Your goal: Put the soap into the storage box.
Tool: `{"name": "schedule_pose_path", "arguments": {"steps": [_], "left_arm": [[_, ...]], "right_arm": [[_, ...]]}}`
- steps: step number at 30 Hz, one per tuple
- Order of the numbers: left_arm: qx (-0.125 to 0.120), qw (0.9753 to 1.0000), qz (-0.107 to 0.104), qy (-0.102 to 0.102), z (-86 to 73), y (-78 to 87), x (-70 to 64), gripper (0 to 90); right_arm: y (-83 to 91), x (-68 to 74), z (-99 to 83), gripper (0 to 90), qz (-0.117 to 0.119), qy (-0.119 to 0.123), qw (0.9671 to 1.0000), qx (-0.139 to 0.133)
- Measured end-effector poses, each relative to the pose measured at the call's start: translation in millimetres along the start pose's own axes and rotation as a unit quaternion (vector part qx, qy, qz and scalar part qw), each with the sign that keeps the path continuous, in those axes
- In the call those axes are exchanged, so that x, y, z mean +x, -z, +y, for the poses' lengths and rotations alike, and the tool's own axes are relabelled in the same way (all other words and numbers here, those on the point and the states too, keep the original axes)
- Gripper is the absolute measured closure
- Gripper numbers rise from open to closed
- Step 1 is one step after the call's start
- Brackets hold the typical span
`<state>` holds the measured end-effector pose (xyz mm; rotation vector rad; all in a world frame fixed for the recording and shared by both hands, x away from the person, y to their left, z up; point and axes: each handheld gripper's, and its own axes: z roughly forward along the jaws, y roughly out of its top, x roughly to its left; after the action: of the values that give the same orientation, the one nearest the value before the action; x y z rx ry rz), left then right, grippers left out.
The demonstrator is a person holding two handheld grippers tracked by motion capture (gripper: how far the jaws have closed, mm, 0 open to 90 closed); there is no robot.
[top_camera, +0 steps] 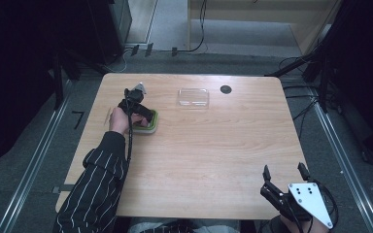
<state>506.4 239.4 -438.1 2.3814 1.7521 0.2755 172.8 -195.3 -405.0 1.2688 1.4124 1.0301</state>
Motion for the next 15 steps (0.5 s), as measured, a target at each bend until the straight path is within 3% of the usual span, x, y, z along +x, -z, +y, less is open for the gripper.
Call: {"name": "schedule_pose_path", "arguments": {"steps": [15], "left_arm": [[-0.021, 0.9997, 0.007, -0.010, -0.5, 19.1, -3.8, 10.2]], "right_arm": [[0.5, -0.4, -0.3, 12.8, -0.001, -0.001, 1.0000, 0.001]]}}
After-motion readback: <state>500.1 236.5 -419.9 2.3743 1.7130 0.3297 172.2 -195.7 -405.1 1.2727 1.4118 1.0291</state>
